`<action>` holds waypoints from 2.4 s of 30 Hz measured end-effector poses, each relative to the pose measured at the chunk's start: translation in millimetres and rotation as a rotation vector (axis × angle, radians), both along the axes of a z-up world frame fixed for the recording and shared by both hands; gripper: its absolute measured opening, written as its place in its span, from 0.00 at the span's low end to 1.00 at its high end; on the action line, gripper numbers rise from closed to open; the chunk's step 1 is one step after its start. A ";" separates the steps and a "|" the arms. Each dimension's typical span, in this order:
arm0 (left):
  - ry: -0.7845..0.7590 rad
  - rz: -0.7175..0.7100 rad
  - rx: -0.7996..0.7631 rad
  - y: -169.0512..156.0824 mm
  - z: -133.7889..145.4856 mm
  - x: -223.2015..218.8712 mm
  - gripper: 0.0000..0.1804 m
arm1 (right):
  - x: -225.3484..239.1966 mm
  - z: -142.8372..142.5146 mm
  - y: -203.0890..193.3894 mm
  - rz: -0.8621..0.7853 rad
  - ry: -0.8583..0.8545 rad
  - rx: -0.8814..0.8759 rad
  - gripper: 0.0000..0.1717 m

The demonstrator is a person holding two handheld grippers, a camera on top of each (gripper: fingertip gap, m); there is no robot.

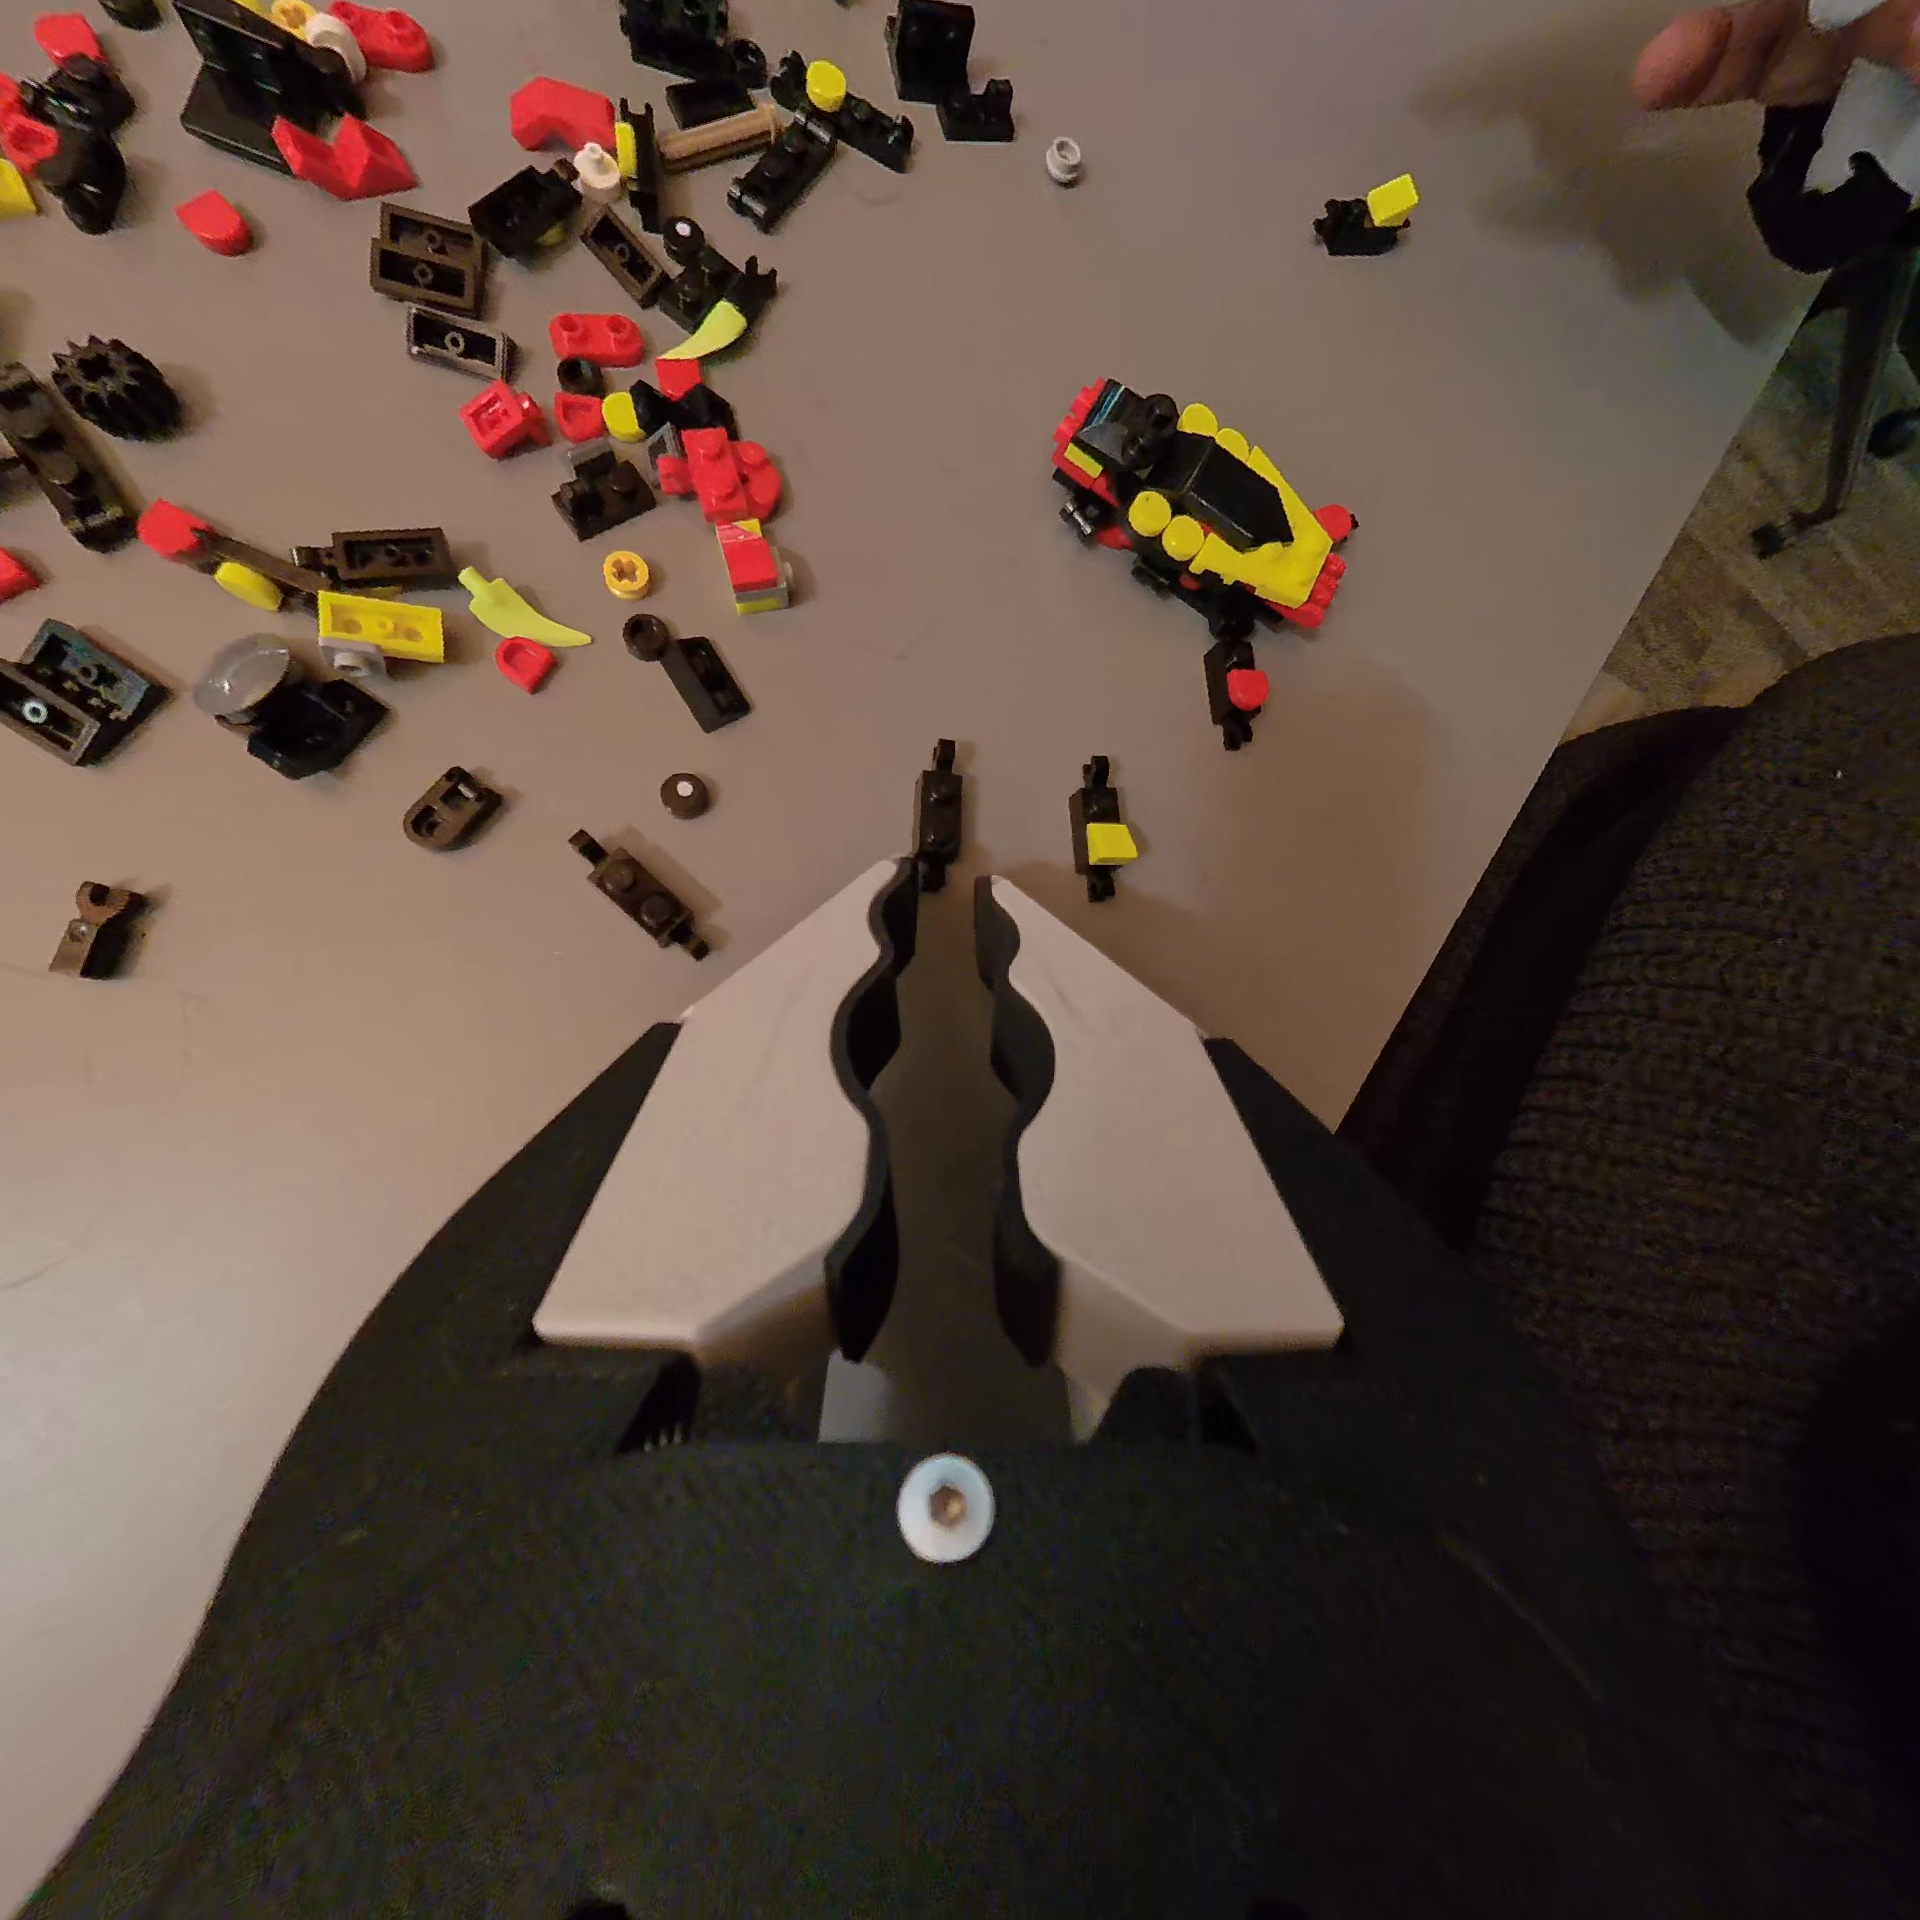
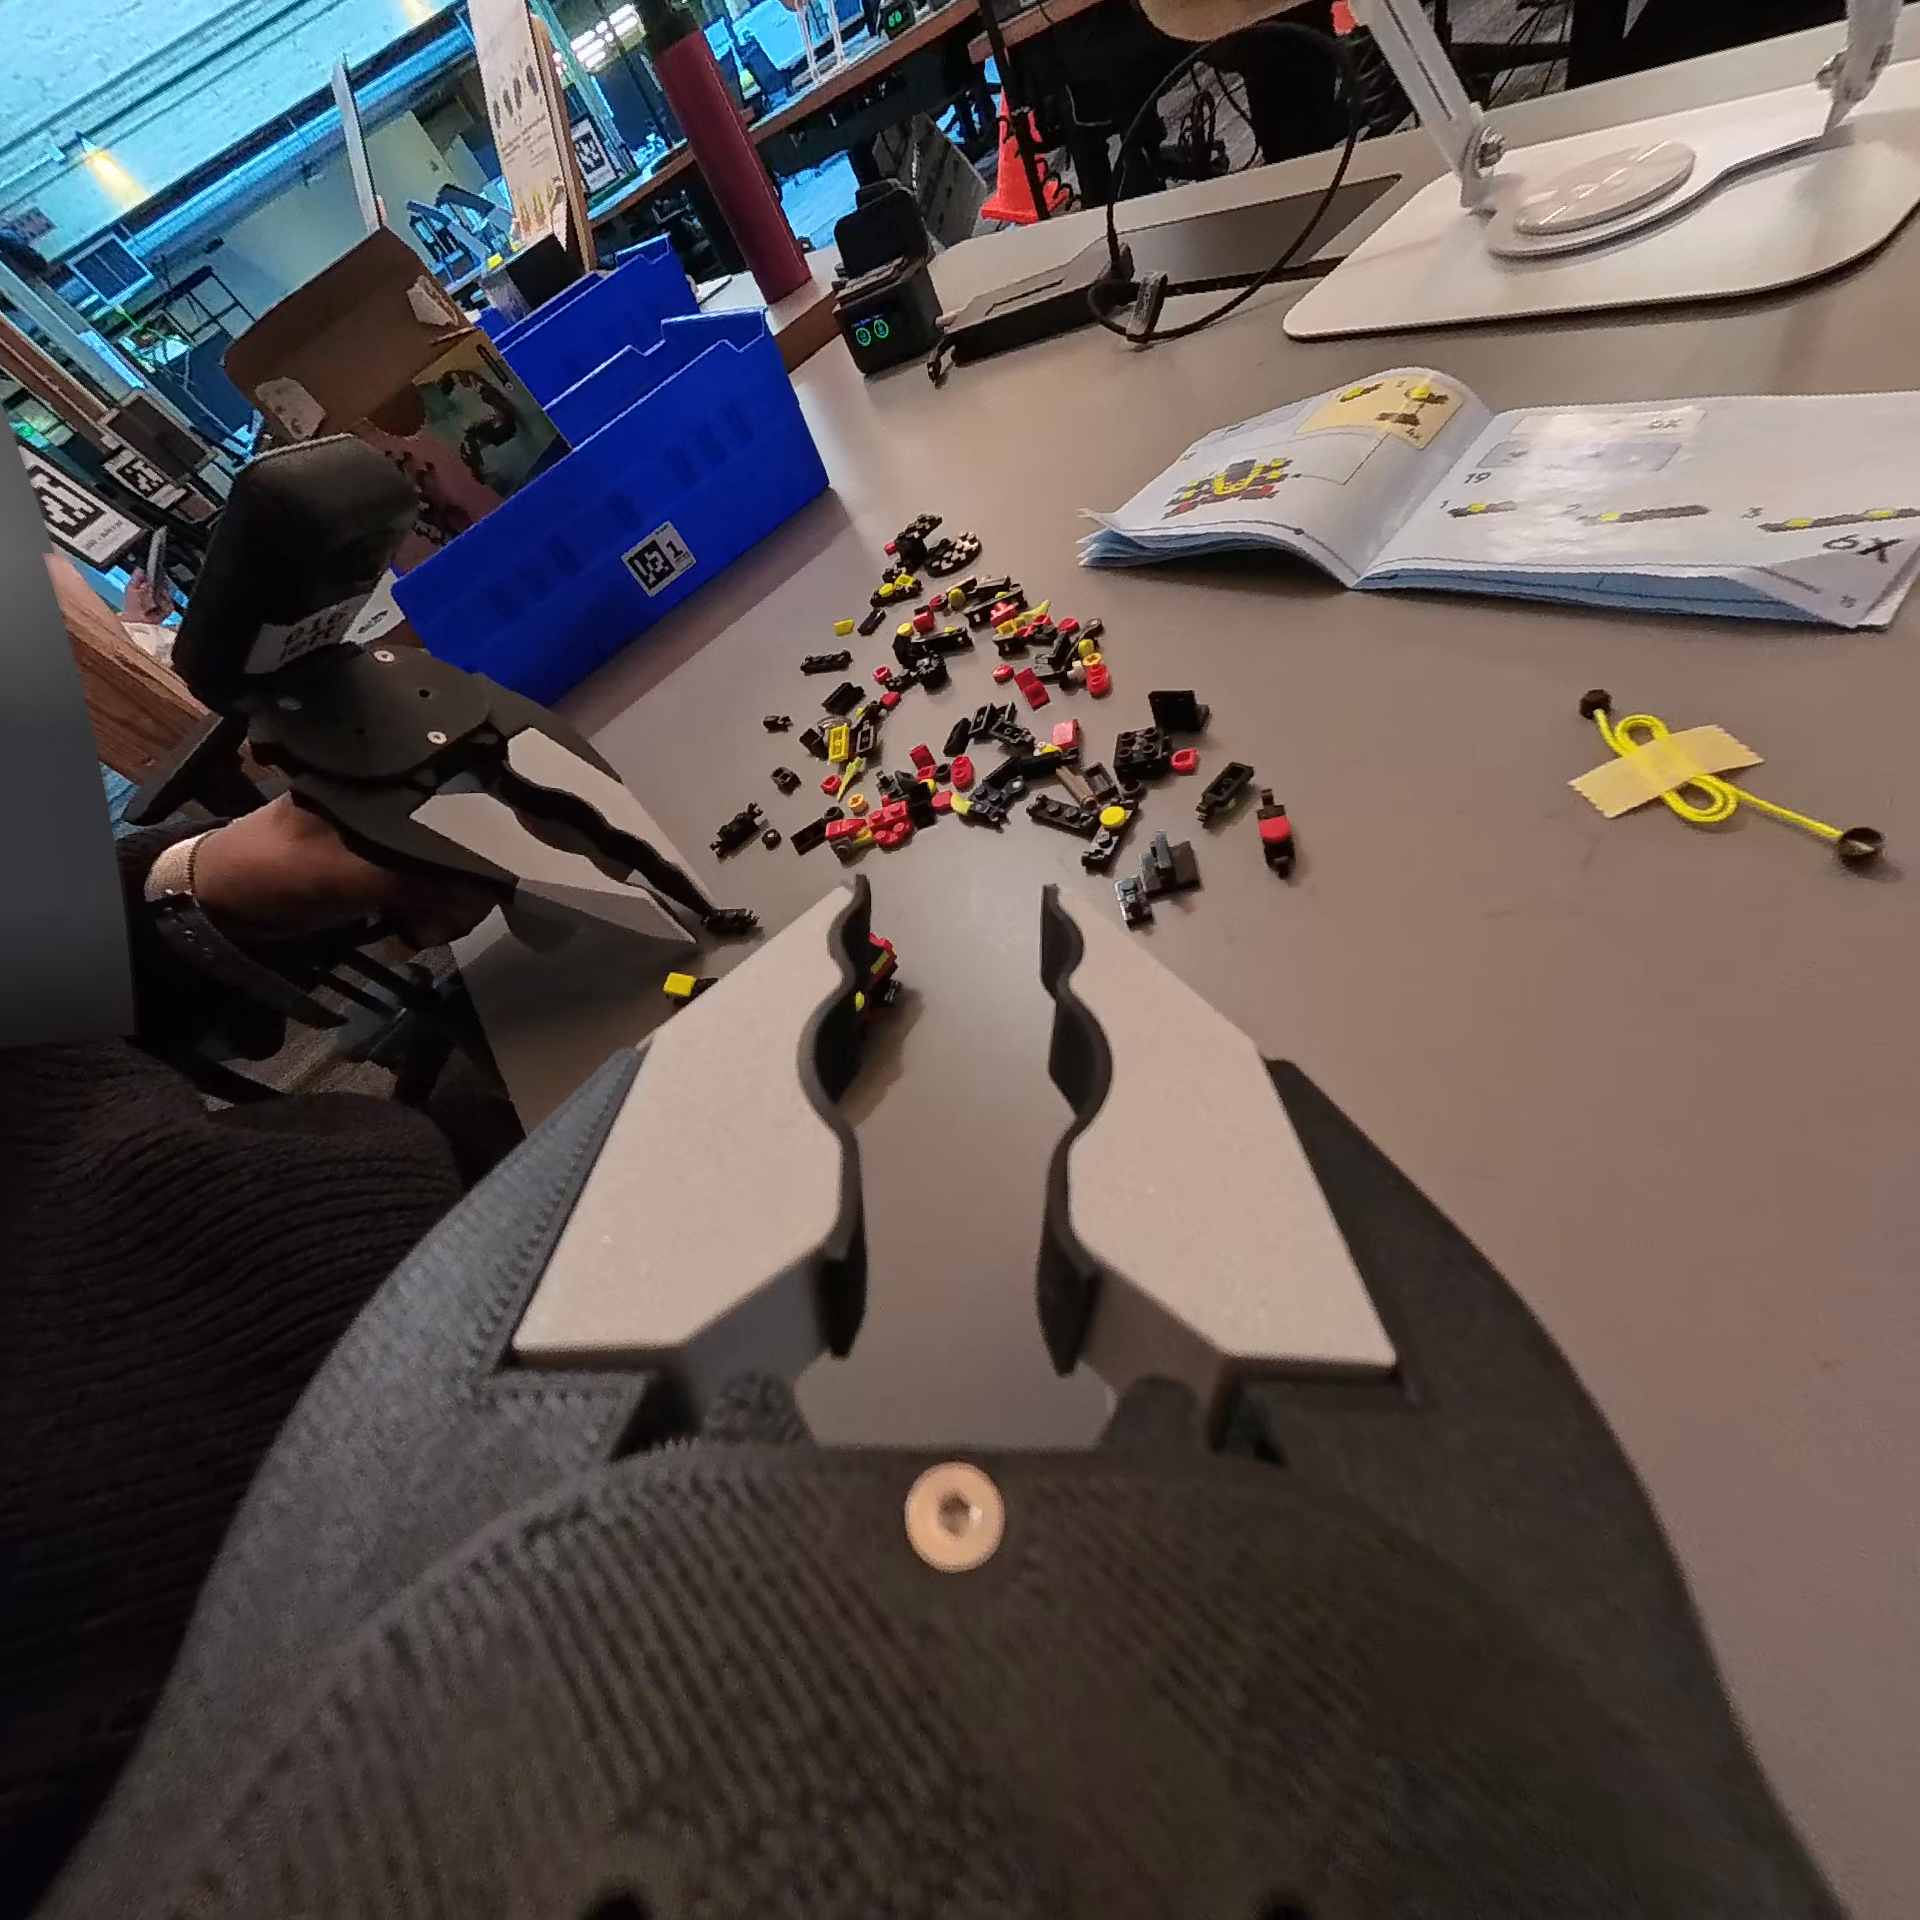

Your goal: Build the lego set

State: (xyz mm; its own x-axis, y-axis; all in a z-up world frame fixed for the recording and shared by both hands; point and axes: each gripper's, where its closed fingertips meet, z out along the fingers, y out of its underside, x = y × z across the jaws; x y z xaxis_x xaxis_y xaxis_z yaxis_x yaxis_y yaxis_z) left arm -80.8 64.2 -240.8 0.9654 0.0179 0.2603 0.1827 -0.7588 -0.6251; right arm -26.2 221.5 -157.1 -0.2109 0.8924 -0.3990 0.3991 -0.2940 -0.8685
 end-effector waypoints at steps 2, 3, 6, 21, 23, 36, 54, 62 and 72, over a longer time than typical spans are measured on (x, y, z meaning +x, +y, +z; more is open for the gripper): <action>-0.007 0.004 0.001 -0.1 0.1 -0.6 0.05 | -0.2 -0.1 0.0 0.000 0.000 -0.001 0.18; -0.008 0.006 0.002 -0.2 0.2 -1.0 0.05 | -0.2 -0.2 0.1 0.000 0.000 -0.001 0.18; -0.007 0.006 0.002 -0.3 0.1 -1.3 0.05 | -0.2 -0.2 0.2 0.000 -0.001 -0.003 0.18; 0.163 0.484 0.190 -17.0 36.8 -153.7 0.10 | -2.5 -3.1 6.9 -0.018 -0.007 -0.044 0.18; 0.189 0.521 0.174 -21.7 32.6 -177.8 0.10 | -2.3 -2.3 6.3 -0.013 -0.004 -0.072 0.18; 0.176 0.457 0.033 -5.6 -2.1 -202.6 0.08 | 2.9 5.6 2.7 -0.003 0.023 -0.087 0.18; 0.214 0.368 0.059 5.5 1.5 -187.5 0.07 | 2.1 5.4 2.2 0.000 0.024 -0.096 0.18; 0.226 0.387 0.093 3.3 8.7 -191.2 0.06 | 2.3 6.3 4.2 -0.006 0.027 -0.104 0.18; 0.308 0.432 0.165 -2.7 28.6 -201.6 0.09 | 1.8 -1.8 0.9 -0.001 -0.010 0.099 0.18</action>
